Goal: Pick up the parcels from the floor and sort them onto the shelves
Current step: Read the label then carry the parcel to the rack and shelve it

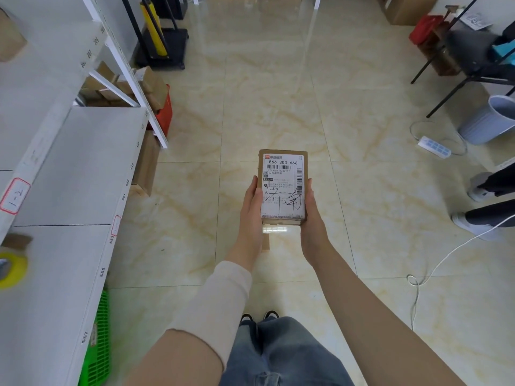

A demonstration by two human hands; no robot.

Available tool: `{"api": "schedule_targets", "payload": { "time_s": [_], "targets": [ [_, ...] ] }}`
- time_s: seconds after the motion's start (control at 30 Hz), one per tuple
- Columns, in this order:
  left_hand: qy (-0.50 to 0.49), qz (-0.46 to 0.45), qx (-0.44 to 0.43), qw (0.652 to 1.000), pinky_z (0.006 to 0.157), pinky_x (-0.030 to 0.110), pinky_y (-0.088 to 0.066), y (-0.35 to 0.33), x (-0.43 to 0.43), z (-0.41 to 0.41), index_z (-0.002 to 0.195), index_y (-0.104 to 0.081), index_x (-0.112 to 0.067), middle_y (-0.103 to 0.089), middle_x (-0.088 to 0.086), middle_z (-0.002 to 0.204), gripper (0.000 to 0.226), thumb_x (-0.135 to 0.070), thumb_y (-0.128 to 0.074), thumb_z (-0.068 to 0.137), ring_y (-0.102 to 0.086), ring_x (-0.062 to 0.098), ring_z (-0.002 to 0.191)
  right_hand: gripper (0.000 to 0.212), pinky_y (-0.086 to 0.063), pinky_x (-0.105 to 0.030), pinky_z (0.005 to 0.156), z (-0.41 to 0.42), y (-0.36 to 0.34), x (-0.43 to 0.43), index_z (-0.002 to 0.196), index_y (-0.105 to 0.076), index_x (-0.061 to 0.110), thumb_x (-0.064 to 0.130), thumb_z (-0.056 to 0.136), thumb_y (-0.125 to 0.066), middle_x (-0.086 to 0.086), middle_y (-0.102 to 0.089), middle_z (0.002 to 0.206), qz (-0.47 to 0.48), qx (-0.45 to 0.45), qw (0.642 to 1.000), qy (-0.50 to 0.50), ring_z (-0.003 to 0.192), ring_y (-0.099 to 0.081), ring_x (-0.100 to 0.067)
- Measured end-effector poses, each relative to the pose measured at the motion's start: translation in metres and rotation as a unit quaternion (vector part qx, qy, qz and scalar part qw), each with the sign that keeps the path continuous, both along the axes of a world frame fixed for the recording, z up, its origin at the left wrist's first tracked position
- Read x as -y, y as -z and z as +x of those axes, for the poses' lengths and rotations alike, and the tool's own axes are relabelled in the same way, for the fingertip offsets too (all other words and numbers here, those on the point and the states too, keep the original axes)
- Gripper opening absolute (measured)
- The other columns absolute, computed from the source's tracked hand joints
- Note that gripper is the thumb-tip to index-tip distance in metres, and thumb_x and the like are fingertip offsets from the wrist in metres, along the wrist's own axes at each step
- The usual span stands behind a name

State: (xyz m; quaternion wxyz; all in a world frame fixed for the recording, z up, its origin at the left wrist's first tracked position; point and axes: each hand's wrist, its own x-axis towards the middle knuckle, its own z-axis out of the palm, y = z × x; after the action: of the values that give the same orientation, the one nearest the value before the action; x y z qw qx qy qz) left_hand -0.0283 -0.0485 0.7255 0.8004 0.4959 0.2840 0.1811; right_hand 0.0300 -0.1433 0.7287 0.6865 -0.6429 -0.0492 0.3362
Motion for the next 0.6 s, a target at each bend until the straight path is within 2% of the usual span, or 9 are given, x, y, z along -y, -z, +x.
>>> {"api": "schedule_targets", "payload": {
  "time_s": [0.1, 0.23, 0.37, 0.5, 0.6],
  "targets": [
    [0.021, -0.002, -0.01, 1.0, 0.114, 0.043, -0.037, 0.009, 0.006, 0.013, 0.149, -0.033, -0.022, -0.048, 0.002, 0.149, 0.068, -0.049, -0.043, 0.088, -0.048, 0.019, 0.135, 0.076, -0.019, -0.043, 0.121, 0.008, 0.007, 0.007, 0.15, -0.027, 0.041, 0.076, 0.082, -0.029, 0.011, -0.044, 0.152, -0.004, -0.011, 1.0, 0.016, 0.141, -0.038, -0.01],
    [0.046, 0.005, -0.036, 0.998, 0.116, 0.044, -0.033, 0.021, 0.022, 0.042, 0.148, -0.035, -0.026, -0.047, -0.002, 0.149, 0.078, -0.062, -0.046, 0.08, -0.047, 0.016, 0.136, 0.068, -0.018, -0.042, 0.121, 0.032, 0.017, 0.025, 0.147, -0.036, 0.038, 0.071, 0.088, -0.027, 0.01, -0.05, 0.148, -0.007, -0.03, 0.998, 0.058, 0.138, -0.042, -0.009],
    [0.091, 0.017, -0.058, 0.994, 0.116, 0.051, -0.03, 0.035, 0.036, 0.1, 0.145, -0.039, -0.035, -0.049, -0.004, 0.148, 0.078, -0.075, -0.046, 0.077, -0.046, 0.021, 0.137, 0.088, -0.022, -0.049, 0.12, 0.083, 0.028, 0.041, 0.151, -0.029, 0.034, 0.077, 0.074, -0.038, 0.004, -0.043, 0.153, -0.002, -0.039, 0.994, 0.097, 0.142, -0.039, -0.017],
    [0.099, -0.014, -0.057, 0.993, 0.114, 0.051, -0.034, 0.044, 0.054, 0.18, 0.145, -0.04, -0.032, -0.051, -0.001, 0.146, 0.08, -0.071, -0.05, 0.076, -0.049, 0.023, 0.134, 0.089, -0.022, -0.05, 0.12, 0.163, 0.037, 0.057, 0.15, -0.033, 0.034, 0.077, 0.072, -0.04, 0.004, -0.045, 0.152, -0.008, -0.049, 0.991, 0.125, 0.141, -0.041, -0.018],
    [0.097, -0.011, -0.052, 0.994, 0.115, 0.05, -0.033, 0.05, 0.068, 0.251, 0.146, -0.038, -0.028, -0.048, 0.001, 0.149, 0.079, -0.068, -0.048, 0.079, -0.047, 0.023, 0.136, 0.077, -0.021, -0.049, 0.12, 0.233, 0.043, 0.072, 0.15, -0.031, 0.036, 0.069, 0.08, -0.038, 0.006, -0.045, 0.152, -0.015, -0.049, 0.99, 0.132, 0.14, -0.041, -0.016]
  ]
}}
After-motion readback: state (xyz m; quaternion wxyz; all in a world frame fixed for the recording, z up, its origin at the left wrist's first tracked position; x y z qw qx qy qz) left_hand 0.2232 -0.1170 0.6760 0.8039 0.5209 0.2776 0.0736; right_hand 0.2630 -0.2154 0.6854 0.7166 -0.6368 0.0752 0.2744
